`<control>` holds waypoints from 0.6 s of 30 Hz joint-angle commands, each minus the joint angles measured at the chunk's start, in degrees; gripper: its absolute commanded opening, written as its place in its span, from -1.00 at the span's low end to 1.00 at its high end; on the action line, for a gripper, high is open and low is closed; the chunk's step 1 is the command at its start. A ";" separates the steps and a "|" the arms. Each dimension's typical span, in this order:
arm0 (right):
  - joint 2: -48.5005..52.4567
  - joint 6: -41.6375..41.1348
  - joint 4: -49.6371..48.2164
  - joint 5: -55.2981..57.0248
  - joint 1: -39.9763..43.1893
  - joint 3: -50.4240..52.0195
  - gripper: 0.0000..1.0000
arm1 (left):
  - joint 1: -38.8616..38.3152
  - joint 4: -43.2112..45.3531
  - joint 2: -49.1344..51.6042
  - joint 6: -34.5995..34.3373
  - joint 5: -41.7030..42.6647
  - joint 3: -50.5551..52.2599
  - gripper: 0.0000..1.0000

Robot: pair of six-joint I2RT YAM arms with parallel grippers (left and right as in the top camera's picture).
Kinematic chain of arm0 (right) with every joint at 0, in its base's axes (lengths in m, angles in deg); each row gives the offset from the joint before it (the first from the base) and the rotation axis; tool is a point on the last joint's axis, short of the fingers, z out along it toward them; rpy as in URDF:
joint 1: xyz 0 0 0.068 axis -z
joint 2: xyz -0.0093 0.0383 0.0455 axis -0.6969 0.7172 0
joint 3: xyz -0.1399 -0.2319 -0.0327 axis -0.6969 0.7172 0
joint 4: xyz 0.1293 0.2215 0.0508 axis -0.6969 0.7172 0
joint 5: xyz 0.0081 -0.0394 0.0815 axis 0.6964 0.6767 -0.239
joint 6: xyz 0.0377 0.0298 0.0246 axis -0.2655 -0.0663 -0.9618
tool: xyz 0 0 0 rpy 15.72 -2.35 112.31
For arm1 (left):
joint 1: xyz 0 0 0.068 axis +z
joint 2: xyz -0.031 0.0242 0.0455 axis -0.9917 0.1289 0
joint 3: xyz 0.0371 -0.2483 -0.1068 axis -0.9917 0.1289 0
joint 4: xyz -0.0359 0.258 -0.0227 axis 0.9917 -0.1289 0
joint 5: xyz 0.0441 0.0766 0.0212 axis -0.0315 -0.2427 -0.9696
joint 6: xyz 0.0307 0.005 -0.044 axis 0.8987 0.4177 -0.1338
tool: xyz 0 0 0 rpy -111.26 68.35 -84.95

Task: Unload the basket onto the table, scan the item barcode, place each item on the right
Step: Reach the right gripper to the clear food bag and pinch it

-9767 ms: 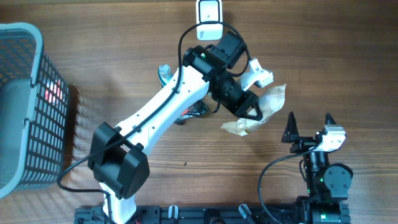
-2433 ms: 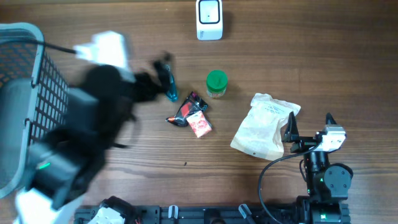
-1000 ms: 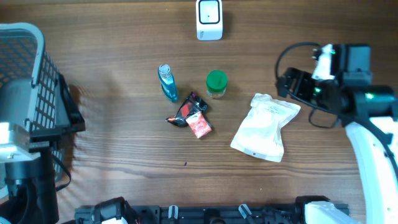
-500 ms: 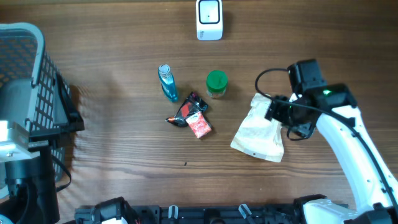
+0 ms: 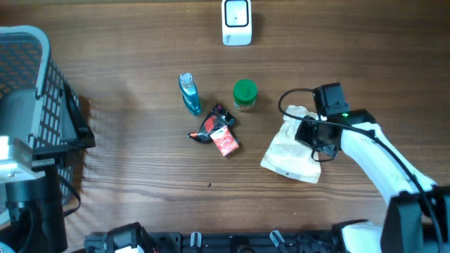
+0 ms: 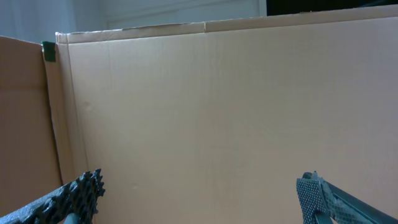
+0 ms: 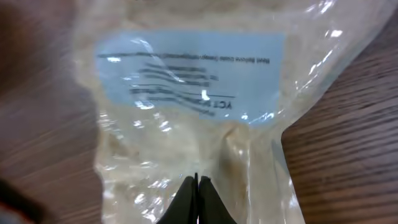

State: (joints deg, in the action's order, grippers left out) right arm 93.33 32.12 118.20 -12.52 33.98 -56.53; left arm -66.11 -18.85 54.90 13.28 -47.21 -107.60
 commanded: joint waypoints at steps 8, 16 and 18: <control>5.70 -0.15 0.17 -3.61 -0.07 -2.10 -0.91 | -0.20 -0.09 -0.33 0.68 -0.76 0.00 1.00; 0.98 1.09 9.68 2.60 0.37 -9.49 -0.91 | -0.20 -0.09 -0.33 0.70 -0.76 0.00 1.00; 1.01 1.07 9.79 4.52 1.22 -9.33 -0.91 | -0.20 -0.07 -0.33 0.68 -0.76 0.00 1.00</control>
State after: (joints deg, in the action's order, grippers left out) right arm 94.95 32.62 127.66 -12.85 34.11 -65.23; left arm -66.11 -18.92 54.90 13.28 -47.21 -107.60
